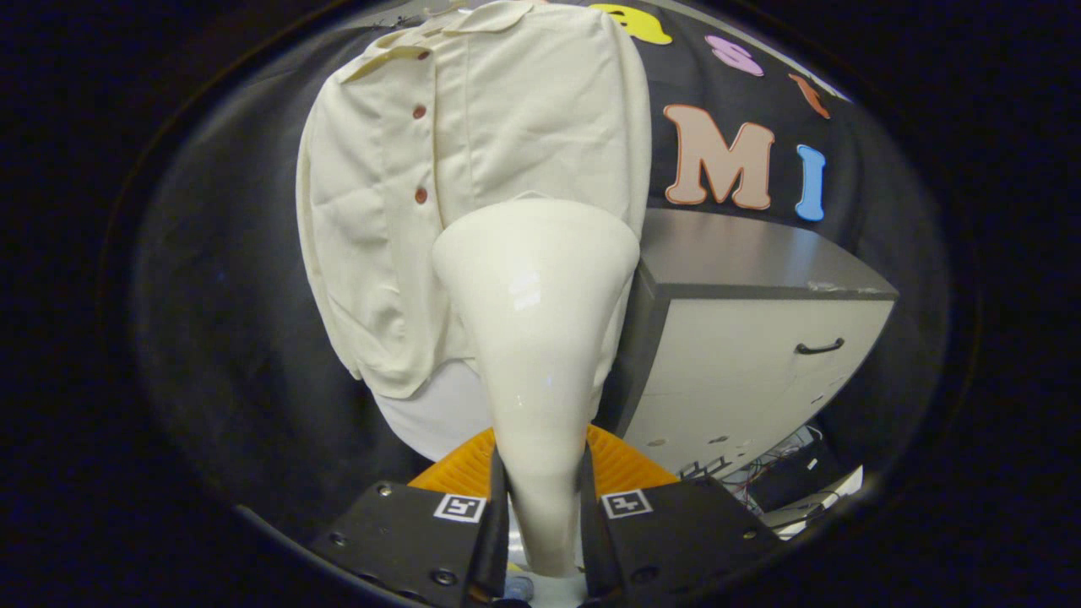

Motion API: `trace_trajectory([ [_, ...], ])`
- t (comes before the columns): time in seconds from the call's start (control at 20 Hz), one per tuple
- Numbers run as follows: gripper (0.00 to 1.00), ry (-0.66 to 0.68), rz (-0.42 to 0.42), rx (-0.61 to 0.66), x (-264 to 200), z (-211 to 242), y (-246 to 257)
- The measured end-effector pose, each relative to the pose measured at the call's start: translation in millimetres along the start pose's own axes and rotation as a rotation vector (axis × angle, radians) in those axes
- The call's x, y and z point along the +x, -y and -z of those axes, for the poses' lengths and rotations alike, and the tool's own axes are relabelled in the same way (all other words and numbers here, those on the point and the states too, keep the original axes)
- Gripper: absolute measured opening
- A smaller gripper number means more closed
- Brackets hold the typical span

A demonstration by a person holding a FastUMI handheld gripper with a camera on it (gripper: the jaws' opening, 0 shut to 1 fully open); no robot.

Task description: Iron the clothes twice with a garment steamer, once on the left side and once on the right side.

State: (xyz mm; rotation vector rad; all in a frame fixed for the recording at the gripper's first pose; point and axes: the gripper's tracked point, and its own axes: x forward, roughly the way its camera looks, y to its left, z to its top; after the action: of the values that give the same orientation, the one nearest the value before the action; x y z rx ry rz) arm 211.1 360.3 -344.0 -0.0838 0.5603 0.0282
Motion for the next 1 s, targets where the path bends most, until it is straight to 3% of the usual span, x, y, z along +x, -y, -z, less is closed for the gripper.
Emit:
trace_trajectory([
  [0.55, 0.35, 0.28, 0.008, 0.038, -110, -88, 12],
  [1.0, 0.35, 0.424, 0.039, 0.099, -179, -78, 36],
])
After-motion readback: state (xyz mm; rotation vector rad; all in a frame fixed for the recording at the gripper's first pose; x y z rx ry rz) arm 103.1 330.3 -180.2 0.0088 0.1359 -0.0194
